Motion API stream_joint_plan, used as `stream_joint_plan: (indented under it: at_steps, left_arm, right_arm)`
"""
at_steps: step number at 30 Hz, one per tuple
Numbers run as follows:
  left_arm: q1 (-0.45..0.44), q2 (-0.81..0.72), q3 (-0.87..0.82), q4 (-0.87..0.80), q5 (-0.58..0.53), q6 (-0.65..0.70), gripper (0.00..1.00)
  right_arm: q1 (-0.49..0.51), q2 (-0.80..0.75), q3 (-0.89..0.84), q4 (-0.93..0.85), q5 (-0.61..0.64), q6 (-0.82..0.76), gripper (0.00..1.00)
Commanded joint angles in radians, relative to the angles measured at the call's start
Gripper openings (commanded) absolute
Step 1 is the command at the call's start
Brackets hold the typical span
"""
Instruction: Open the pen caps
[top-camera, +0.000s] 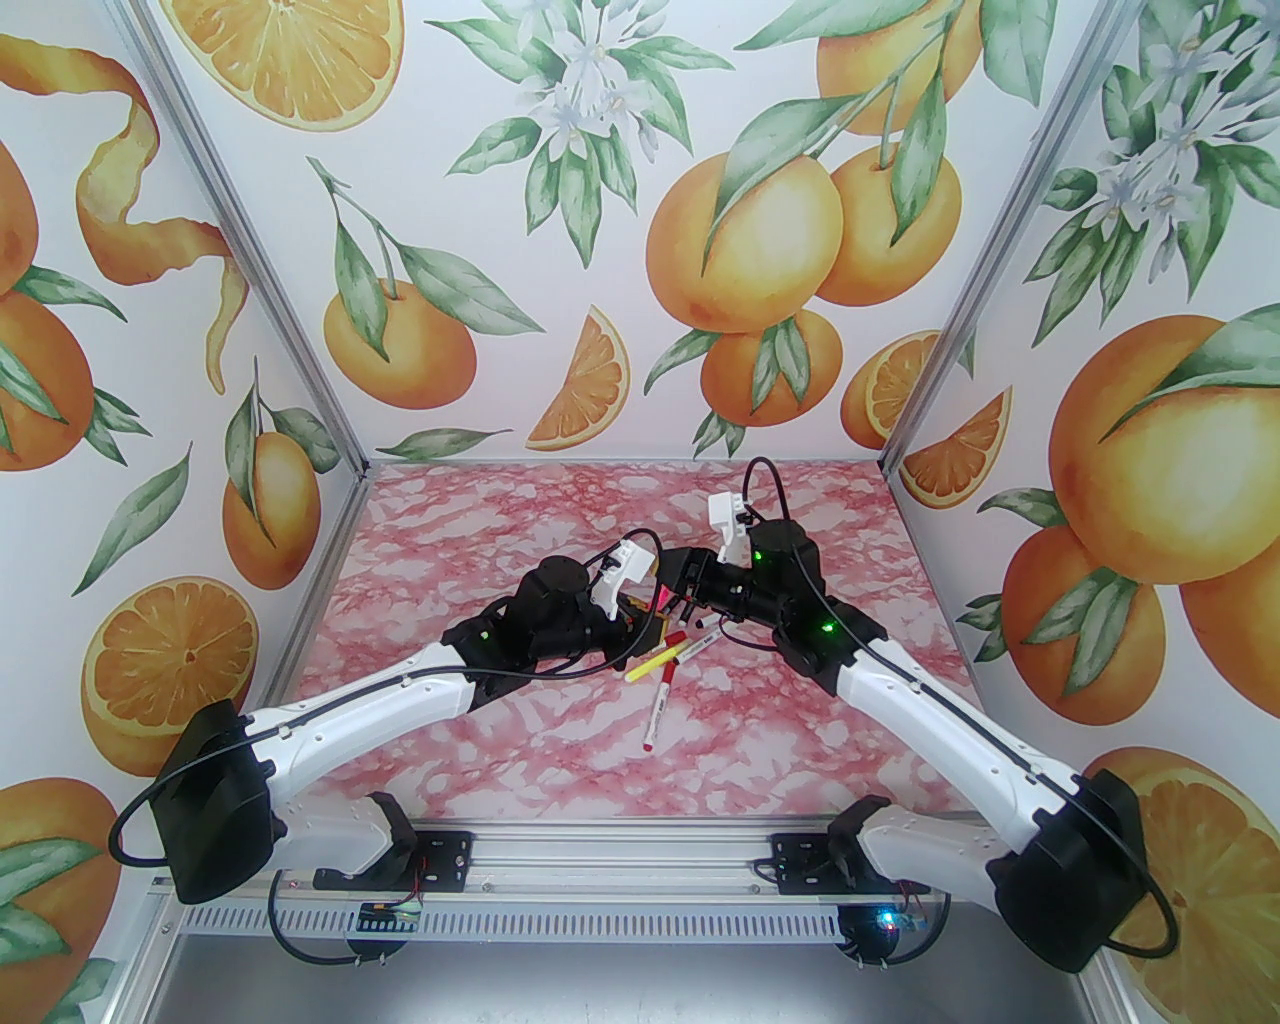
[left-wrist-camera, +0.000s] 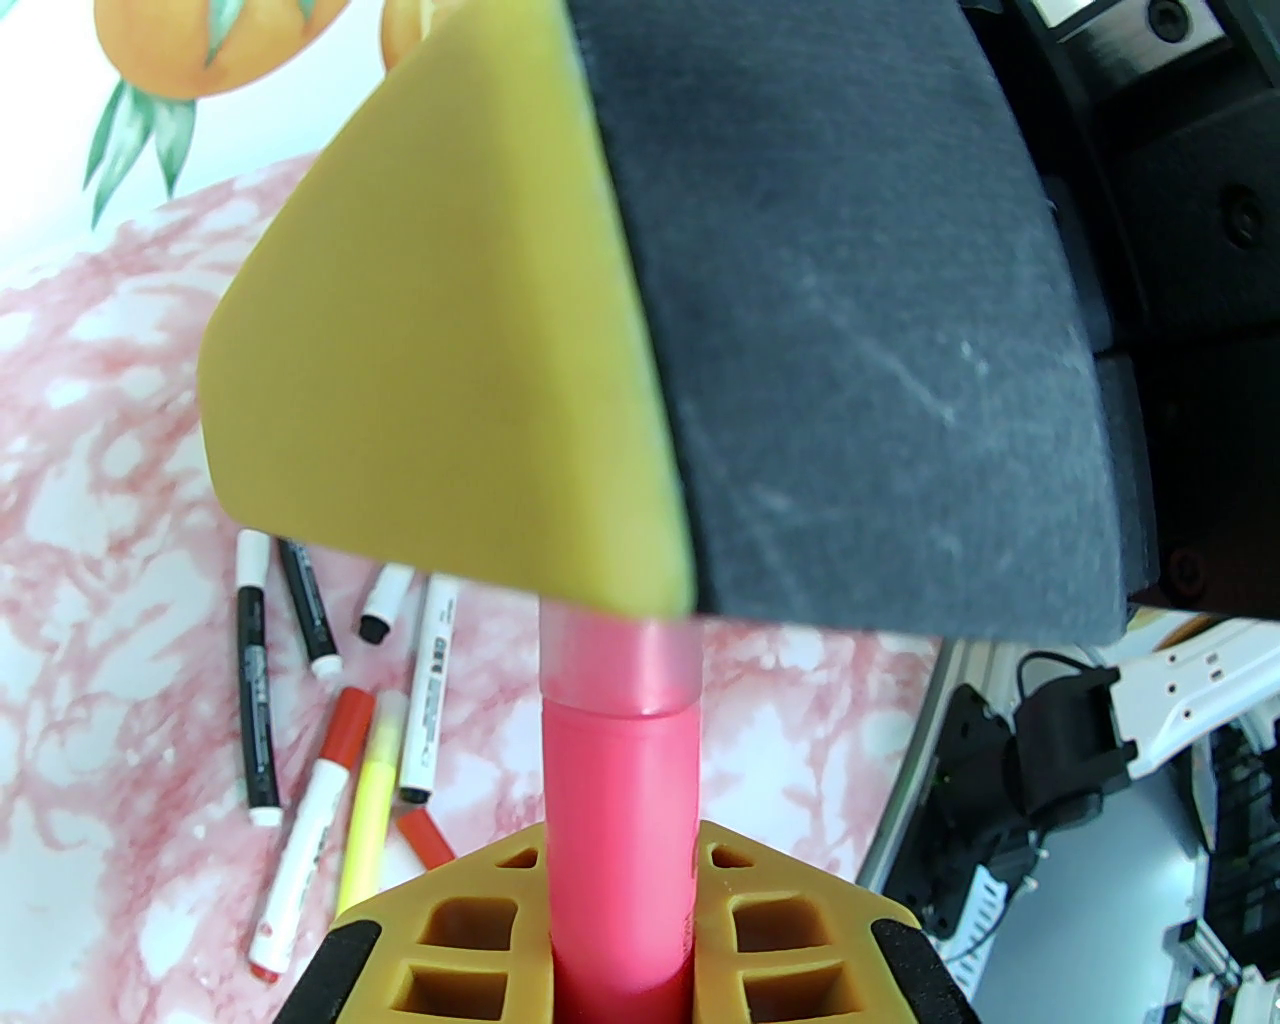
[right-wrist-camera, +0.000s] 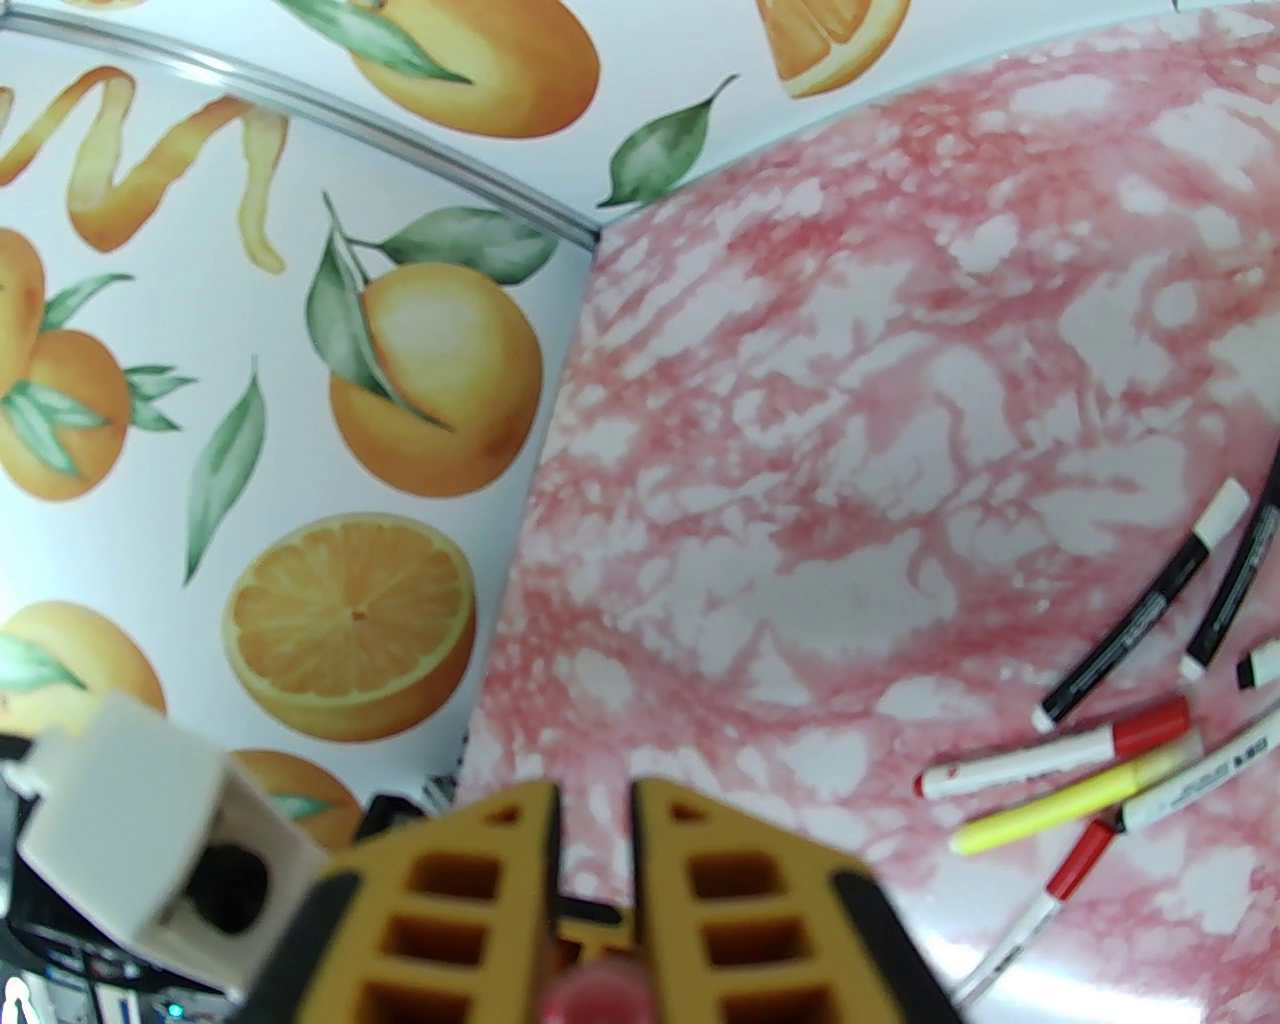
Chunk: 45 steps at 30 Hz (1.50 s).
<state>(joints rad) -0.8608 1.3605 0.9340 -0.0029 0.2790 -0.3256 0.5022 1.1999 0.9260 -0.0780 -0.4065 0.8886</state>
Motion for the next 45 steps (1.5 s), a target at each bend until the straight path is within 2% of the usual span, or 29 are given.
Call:
stream_joint_plan:
  at_steps: [1, 7, 11, 15, 20, 25, 28, 32, 39, 45]
  left_arm:
    - [-0.024, -0.031, -0.064, -0.166, 0.064, 0.047, 0.00]
    - [-0.025, -0.027, -0.069, -0.178, 0.060, 0.068, 0.00]
    - [-0.018, -0.029, -0.062, -0.185, 0.084, 0.065, 0.00]
    - [-0.016, -0.018, -0.040, -0.216, 0.114, 0.060, 0.00]
    - [-0.017, 0.006, -0.080, -0.142, 0.178, 0.010, 0.00]
    - [-0.018, -0.020, -0.095, -0.148, 0.139, 0.020, 0.00]
    - [-0.018, -0.001, -0.083, -0.156, 0.143, 0.039, 0.00]
    - [-0.018, 0.021, -0.093, -0.114, 0.158, 0.029, 0.00]
    - [0.002, -0.044, -0.121, -0.081, 0.085, 0.014, 0.00]
    - [0.053, -0.131, -0.158, -0.129, -0.013, -0.024, 0.00]
  right_arm:
    - [-0.128, -0.003, 0.065, 0.107, 0.202, 0.028, 0.08]
    - [-0.133, 0.013, 0.069, 0.090, 0.193, 0.013, 0.08]
    - [-0.116, -0.014, 0.064, 0.021, 0.323, -0.088, 0.08]
    - [-0.120, -0.029, 0.054, 0.018, 0.367, -0.107, 0.07]
    - [-0.110, -0.035, 0.024, 0.084, 0.426, -0.104, 0.07]
    - [-0.115, -0.029, 0.019, 0.121, 0.426, -0.091, 0.06]
    - [-0.118, -0.023, 0.021, 0.144, 0.401, -0.046, 0.06]
    - [-0.117, -0.027, 0.026, 0.122, 0.440, -0.035, 0.06]
    - [-0.108, -0.026, 0.044, -0.009, 0.390, -0.124, 0.07]
    - [-0.001, -0.050, 0.026, -0.221, 0.470, -0.267, 0.07]
